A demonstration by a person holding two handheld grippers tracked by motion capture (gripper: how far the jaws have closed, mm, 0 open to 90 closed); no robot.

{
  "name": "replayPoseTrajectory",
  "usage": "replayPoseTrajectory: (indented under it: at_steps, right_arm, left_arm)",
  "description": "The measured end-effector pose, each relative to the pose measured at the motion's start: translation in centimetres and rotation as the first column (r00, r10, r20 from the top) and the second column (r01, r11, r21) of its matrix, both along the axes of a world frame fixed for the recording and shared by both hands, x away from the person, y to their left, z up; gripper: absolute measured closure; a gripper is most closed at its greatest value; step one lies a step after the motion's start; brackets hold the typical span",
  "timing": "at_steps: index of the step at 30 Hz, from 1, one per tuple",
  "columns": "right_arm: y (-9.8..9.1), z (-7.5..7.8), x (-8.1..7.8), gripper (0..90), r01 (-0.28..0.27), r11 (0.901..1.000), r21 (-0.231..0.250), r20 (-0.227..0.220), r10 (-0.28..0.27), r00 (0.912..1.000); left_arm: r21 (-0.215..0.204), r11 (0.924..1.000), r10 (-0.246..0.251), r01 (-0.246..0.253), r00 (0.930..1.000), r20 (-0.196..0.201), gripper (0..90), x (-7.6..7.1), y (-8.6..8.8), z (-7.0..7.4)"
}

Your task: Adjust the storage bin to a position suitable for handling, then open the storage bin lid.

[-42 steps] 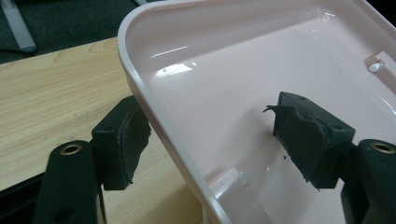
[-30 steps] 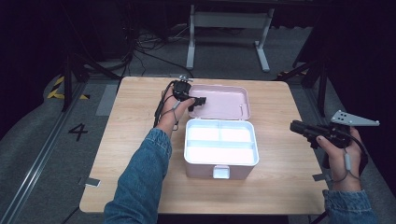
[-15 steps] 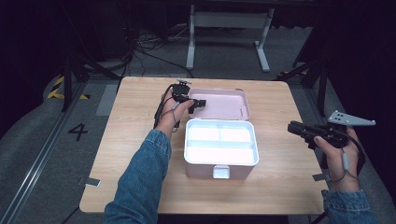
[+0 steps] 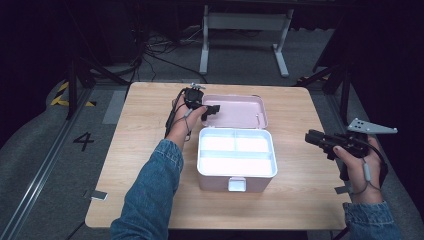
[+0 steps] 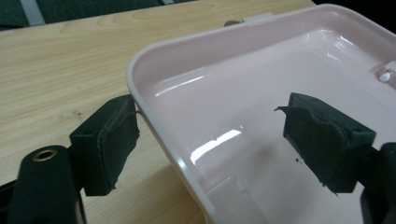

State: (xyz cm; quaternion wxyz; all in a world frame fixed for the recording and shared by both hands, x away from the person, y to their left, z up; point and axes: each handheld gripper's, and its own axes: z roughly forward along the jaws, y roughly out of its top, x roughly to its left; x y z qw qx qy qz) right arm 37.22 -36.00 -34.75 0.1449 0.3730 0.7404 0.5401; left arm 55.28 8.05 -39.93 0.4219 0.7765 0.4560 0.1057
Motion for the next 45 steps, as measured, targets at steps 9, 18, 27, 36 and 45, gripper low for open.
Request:
replayPoseTrajectory:
  at_steps: [9,18,27,36,45]
  right_arm:
    - [0.8,-0.1,0.9,67.5,-0.022,0.9997,0.009,-0.007,0.022,0.9997]
    - [2.0,-0.1,2.3,65.8,-0.052,0.9986,0.010,-0.016,0.052,0.9985]
    - [2.7,-0.4,3.1,65.6,-0.066,0.9978,0.000,-0.034,0.066,0.9972]
    - [1.9,-0.7,3.0,63.2,-0.037,0.9992,-0.018,-0.048,0.036,0.9982]
    - [0.7,-1.6,2.6,61.0,0.002,0.9990,-0.044,-0.072,-0.006,0.9974]
  left_arm:
    - [-0.004,0.9996,-0.029,0.029,0.9964,0.080,19.6,-2.4,1.3,3.0]
    - [-0.011,0.9947,-0.100,0.103,0.9842,0.146,19.5,-7.8,3.4,6.0]
    - [0.022,0.9913,-0.132,0.130,0.9739,0.185,19.4,-12.1,6.4,6.9]
    - [0.078,0.9914,-0.120,0.105,0.9690,0.216,19.5,-15.5,8.7,6.8]
    - [0.073,0.9900,-0.133,0.120,0.9682,0.212,21.3,-17.0,10.6,5.9]
